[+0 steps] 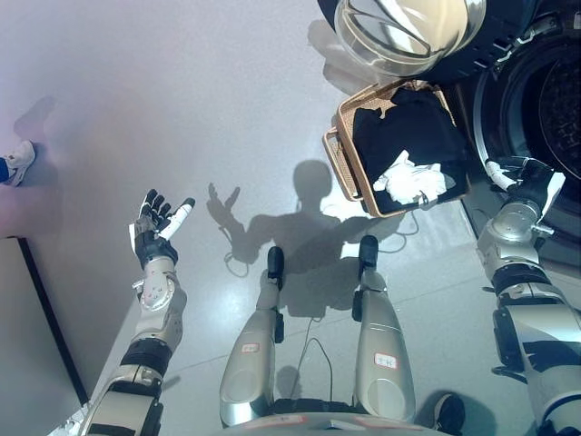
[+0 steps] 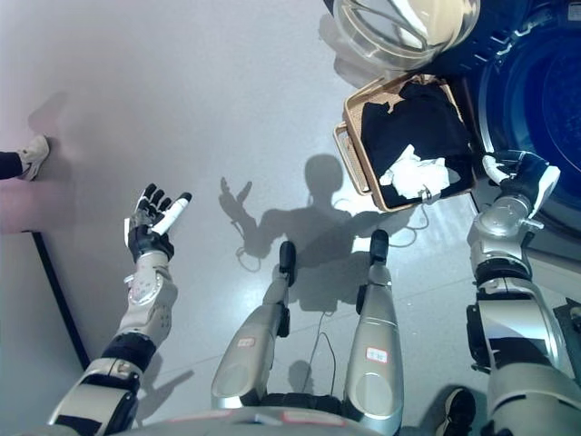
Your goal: Put the clothes in the basket into the washing machine.
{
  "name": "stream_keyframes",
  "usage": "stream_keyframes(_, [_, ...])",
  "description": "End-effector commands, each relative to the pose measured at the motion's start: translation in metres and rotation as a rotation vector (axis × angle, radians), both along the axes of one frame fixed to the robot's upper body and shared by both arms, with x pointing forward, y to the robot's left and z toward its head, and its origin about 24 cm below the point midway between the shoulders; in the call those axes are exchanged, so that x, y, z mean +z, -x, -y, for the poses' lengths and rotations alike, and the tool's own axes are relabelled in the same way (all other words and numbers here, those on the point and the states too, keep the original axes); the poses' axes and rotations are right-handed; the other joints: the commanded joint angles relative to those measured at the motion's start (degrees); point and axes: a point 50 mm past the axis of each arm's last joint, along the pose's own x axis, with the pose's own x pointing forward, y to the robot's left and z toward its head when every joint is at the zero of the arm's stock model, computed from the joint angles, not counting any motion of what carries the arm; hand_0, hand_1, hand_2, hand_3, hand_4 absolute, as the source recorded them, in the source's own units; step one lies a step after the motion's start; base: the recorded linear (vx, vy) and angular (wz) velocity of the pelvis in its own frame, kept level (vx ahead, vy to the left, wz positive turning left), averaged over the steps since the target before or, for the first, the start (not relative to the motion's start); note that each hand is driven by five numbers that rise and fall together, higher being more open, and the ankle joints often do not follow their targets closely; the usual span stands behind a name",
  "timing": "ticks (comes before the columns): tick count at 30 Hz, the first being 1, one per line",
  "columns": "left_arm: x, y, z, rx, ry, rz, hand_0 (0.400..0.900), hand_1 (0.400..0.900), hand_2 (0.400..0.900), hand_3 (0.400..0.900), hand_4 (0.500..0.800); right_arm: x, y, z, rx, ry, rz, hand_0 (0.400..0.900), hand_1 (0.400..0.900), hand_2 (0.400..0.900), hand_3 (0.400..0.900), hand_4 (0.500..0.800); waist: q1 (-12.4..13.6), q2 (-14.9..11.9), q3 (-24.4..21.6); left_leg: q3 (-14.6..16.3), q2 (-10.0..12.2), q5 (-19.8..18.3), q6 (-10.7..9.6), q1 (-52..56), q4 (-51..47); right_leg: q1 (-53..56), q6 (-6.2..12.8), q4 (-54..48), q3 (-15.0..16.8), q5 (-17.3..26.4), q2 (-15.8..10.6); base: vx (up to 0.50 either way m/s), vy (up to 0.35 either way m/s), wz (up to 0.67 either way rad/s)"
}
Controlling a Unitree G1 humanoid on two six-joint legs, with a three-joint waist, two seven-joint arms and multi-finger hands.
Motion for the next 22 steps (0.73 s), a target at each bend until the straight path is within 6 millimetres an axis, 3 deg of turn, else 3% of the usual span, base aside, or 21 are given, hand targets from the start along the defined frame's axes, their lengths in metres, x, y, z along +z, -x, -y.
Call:
stream_keyframes(1, [0.011, 0.008, -0.027, 0.095, -0.070, 0.062, 0.900, 0.900, 0.900, 0.900, 0.800, -0.006, 0.005, 0.002, 0.011, 0.183, -0.101, 0.900, 0.900, 0.900, 0.900, 0.800, 0.50, -2.54, -7.40, -2.03, 2.49, -11.43, -1.62, 6.34, 4.15, -2.46, 4.35, -4.26, 2.71, 8.03, -4.18, 0.01, -0.008, 0.04])
stream_keyframes(12, [0.025, 0.004, -0.018, 0.048, -0.094, 0.131, 0.900, 0.900, 0.900, 0.900, 0.800, -0.012, 0.005, 0.003, 0.037, 0.419, -0.308, 0.900, 0.900, 0.900, 0.900, 0.800, 1.50, -2.78, -7.22, -2.84, 2.87, -10.77, -1.82, 5.48, 3.71, -3.28, 4.25, -4.24, 2.22, 8.03, -4.15, 0.00, -0.006, 0.03])
stream_keyframes(22, [0.024, 0.003, -0.014, 0.033, -0.085, 0.131, 0.900, 0.900, 0.900, 0.900, 0.800, -0.024, 0.004, -0.008, 0.070, 0.378, -0.307, 0.900, 0.900, 0.900, 0.900, 0.800, 1.54, -3.54, -8.04, -3.05, 3.16, -11.09, -1.87, 5.75, 4.02, -2.83, 4.16, -3.96, 2.12, 7.64, -4.11, 0.00, 0.000, 0.02])
